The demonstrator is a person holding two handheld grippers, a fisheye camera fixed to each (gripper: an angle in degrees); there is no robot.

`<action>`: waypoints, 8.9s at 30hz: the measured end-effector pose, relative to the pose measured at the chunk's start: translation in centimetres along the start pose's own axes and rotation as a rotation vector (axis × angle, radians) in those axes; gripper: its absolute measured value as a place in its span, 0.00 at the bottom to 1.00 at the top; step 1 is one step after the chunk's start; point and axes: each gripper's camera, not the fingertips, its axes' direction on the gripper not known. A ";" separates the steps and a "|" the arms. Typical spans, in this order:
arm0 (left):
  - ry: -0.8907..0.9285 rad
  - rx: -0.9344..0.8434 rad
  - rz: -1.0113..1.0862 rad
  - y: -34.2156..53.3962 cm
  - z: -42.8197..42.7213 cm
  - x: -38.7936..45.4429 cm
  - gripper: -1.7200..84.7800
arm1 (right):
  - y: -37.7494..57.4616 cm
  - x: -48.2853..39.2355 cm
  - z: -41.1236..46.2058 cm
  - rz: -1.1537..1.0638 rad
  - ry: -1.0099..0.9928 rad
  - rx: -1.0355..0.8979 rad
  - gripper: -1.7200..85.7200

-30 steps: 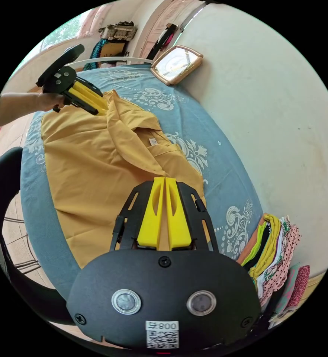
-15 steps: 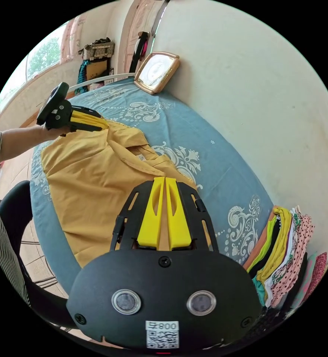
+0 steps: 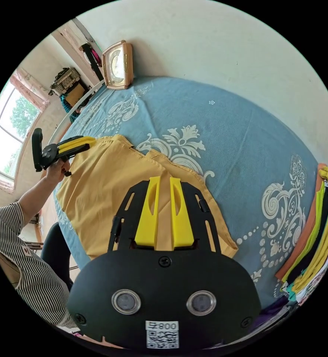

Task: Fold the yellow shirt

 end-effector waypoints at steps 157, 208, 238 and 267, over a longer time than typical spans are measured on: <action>0.765 -0.124 0.212 -0.3 -21.1 52.3 0.03 | 45.1 6.1 24.1 0.713 -0.544 0.216 0.05; 0.788 0.192 -0.919 66.2 -2.7 -8.8 0.03 | -29.0 -50.6 26.3 0.213 -0.599 0.000 0.03; 0.568 0.217 -0.784 76.6 -0.6 -14.6 0.02 | -42.0 -66.6 13.6 -0.147 -0.026 -0.129 0.02; 0.463 0.092 -0.634 62.7 -2.6 -10.8 0.03 | -38.0 -63.3 -1.6 -0.165 -0.190 -0.077 0.02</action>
